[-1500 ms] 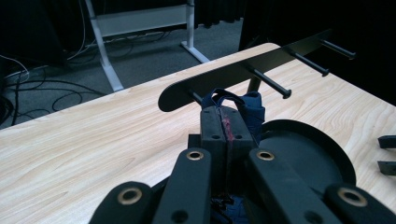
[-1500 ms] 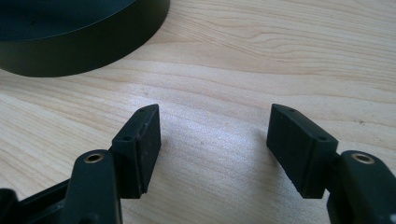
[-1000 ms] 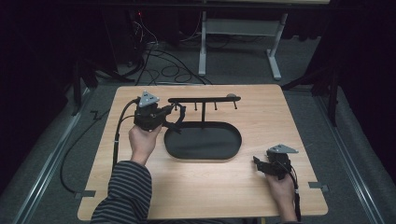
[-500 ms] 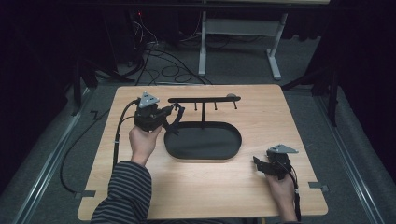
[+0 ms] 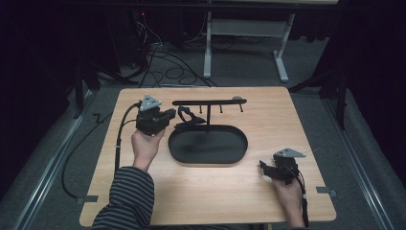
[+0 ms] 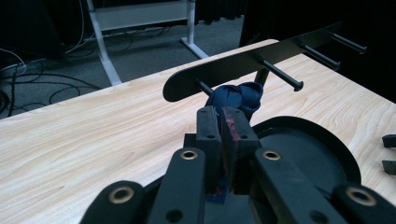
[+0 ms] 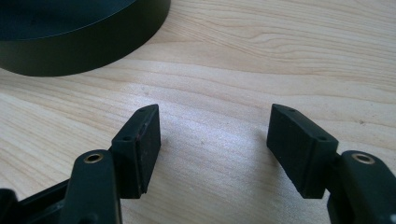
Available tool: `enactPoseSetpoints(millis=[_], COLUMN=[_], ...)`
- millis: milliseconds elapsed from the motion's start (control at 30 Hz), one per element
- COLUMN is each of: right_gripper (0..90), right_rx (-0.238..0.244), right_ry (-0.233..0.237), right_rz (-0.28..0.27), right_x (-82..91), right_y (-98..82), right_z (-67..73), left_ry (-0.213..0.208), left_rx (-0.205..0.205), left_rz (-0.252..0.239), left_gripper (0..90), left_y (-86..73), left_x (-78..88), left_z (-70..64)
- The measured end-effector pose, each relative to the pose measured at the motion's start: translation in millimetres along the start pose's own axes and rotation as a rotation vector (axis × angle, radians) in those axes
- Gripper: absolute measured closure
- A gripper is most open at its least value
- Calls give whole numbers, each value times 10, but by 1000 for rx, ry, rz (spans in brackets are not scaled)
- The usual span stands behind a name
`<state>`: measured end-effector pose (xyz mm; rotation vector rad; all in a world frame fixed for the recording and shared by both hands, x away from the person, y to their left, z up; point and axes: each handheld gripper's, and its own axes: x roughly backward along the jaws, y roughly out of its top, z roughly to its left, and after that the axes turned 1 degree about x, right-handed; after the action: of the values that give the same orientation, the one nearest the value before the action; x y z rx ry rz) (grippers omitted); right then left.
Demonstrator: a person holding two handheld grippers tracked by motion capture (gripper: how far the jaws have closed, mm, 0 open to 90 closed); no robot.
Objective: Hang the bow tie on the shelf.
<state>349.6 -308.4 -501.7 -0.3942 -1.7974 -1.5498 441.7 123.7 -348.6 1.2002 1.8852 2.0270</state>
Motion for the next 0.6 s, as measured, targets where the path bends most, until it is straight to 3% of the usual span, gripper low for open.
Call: enactPoseSetpoints(millis=[600], right_gripper=[366], right_rx=[0], right_ry=[-1], right_rz=[1], right_x=[0], right_y=[0], right_z=[3], left_ry=[4], left_rx=[17], left_rz=[-12], left_gripper=[614], left_y=[-33], left_x=[213], left_z=[11])
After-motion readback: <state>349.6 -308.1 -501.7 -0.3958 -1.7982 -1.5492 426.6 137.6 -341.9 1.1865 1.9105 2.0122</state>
